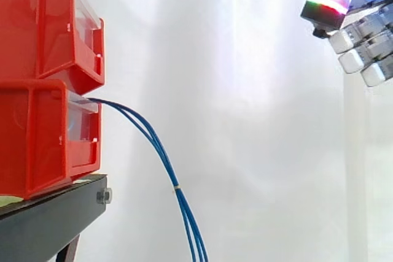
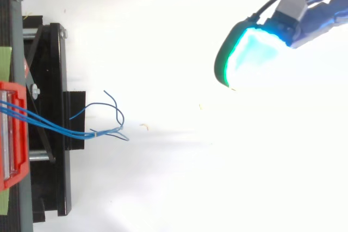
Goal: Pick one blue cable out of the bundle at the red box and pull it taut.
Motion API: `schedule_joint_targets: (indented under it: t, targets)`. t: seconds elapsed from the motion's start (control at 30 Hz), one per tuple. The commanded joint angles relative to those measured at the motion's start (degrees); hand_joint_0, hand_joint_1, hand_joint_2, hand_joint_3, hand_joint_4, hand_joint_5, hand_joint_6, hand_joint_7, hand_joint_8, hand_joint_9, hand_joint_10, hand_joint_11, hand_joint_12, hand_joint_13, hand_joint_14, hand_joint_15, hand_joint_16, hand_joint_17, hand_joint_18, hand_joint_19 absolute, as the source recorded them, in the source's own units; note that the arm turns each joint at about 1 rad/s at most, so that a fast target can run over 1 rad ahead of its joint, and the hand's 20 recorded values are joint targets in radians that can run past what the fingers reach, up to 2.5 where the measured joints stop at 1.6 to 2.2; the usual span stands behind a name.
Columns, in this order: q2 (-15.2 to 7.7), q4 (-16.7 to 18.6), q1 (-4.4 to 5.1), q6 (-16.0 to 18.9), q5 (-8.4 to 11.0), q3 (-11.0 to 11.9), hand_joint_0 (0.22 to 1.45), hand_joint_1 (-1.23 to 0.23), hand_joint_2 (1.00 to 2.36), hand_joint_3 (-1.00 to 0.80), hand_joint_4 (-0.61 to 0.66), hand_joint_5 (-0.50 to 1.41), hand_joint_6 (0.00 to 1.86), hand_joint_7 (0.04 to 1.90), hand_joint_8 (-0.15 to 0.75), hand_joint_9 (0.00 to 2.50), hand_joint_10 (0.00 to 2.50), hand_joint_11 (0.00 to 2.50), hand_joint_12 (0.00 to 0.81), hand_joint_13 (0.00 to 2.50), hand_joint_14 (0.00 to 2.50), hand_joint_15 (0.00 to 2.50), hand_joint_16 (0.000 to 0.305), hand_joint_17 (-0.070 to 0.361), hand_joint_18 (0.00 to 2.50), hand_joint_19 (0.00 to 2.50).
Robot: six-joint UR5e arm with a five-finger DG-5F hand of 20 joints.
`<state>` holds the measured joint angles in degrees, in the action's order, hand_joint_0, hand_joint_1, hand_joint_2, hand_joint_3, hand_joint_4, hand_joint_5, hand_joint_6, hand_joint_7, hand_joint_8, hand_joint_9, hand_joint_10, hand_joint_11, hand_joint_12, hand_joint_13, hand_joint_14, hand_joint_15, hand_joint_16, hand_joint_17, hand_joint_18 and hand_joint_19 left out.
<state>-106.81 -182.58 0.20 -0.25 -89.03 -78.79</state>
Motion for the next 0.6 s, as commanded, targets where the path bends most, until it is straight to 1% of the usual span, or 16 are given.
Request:
schedule_joint_targets:
  t: [0.0,0.03,0.07,0.1,0.13,0.17,0.2,0.23,0.27,0.3,0.37,0.4,0.47,0.5,0.53,0.57]
  targets:
    - [-0.2,4.9,0.59,-1.2,1.41,-2.4,0.55,-0.7,1.0,-0.5,0.27,-0.21,0.5,0.66,0.322,0.52,0.0,0.08,0.369,0.44,0.01,0.15,0.055,0.123,0.39,0.25]
    - [-0.2,4.9,0.59,-1.2,1.41,-2.4,0.55,-0.7,1.0,-0.5,0.27,-0.21,0.5,0.66,0.322,0.52,0.0,0.08,0.369,0.43,0.01,0.15,0.055,0.123,0.39,0.25]
    - [-0.2,8.8,0.77,-1.2,3.16,-4.2,0.55,-0.7,1.0,-0.5,0.27,-0.21,0.5,0.66,0.323,0.52,0.0,0.09,0.37,0.44,0.01,0.15,0.055,0.123,0.4,0.26]
    - [-0.2,11.5,0.95,-1.2,4.48,-5.4,0.55,-0.7,1.0,-0.5,0.27,-0.21,0.5,0.67,0.322,0.52,0.0,0.09,0.371,0.44,0.01,0.16,0.055,0.123,0.4,0.25]
    - [-0.2,13.1,1.12,-1.2,5.27,-6.1,0.55,-0.7,1.0,-0.5,0.27,-0.21,0.5,0.66,0.322,0.52,0.0,0.09,0.372,0.44,0.01,0.15,0.055,0.123,0.4,0.25]
    - [-0.2,16.6,1.21,-1.2,6.86,-7.5,0.55,-0.7,1.0,-0.5,0.27,-0.21,0.5,0.67,0.323,0.52,0.0,0.09,0.372,0.44,0.0,0.16,0.055,0.123,0.4,0.26]
    - [-0.2,18.2,1.39,-1.2,7.56,-8.0,0.55,-0.7,1.0,-0.5,0.27,-0.21,0.5,0.67,0.323,0.52,0.0,0.09,0.372,0.44,0.01,0.16,0.055,0.123,0.4,0.26]
    - [-0.3,22.1,1.65,-1.2,9.67,-9.4,0.55,-0.7,1.0,-0.5,0.27,-0.21,0.5,0.67,0.322,0.52,0.0,0.09,0.372,0.44,0.01,0.16,0.055,0.123,0.4,0.26]
    - [-0.3,23.9,1.83,-1.4,10.72,-10.2,0.55,-0.7,1.0,-0.5,0.27,-0.21,0.5,0.67,0.323,0.52,0.0,0.09,0.372,0.44,0.01,0.16,0.055,0.124,0.4,0.26]
    - [-0.5,27.1,2.35,-2.1,12.74,-12.3,0.55,-0.7,1.0,-0.5,0.27,-0.21,0.5,0.67,0.323,0.52,0.0,0.1,0.373,0.44,0.01,0.16,0.055,0.124,0.4,0.27]
    - [-1.7,28.7,2.7,-2.7,14.33,-13.2,0.55,-0.7,1.0,-0.5,0.27,-0.21,0.5,0.67,0.322,0.52,0.0,0.1,0.372,0.44,0.01,0.16,0.055,0.124,0.41,0.27]
    - [-3.0,28.9,2.88,-2.7,14.59,-13.2,0.55,-0.7,1.0,-0.5,0.28,-0.21,0.5,0.68,0.322,0.52,0.0,0.1,0.373,0.44,0.01,0.16,0.055,0.124,0.41,0.27]
    - [-4.4,29.2,2.97,-2.6,14.68,-13.2,0.55,-0.7,1.0,-0.5,0.28,-0.21,0.5,0.68,0.323,0.52,0.0,0.1,0.374,0.44,0.01,0.16,0.055,0.124,0.41,0.27]
    - [-5.8,29.7,3.06,-2.3,14.59,-13.2,0.55,-0.7,1.0,-0.5,0.28,-0.21,0.5,0.68,0.321,0.52,0.0,0.1,0.372,0.44,0.01,0.16,0.055,0.124,0.41,0.27]
    - [-6.6,30.2,3.14,-2.1,14.59,-13.2,0.55,-0.7,1.0,-0.5,0.28,-0.21,0.5,0.68,0.323,0.52,0.0,0.1,0.373,0.44,0.01,0.16,0.055,0.124,0.41,0.27]
    - [-7.7,31.7,3.41,-1.7,14.59,-13.2,0.54,-0.7,1.0,-0.5,0.29,-0.21,0.5,0.68,0.324,0.52,0.0,0.1,0.374,0.44,0.01,0.16,0.055,0.124,0.41,0.27]
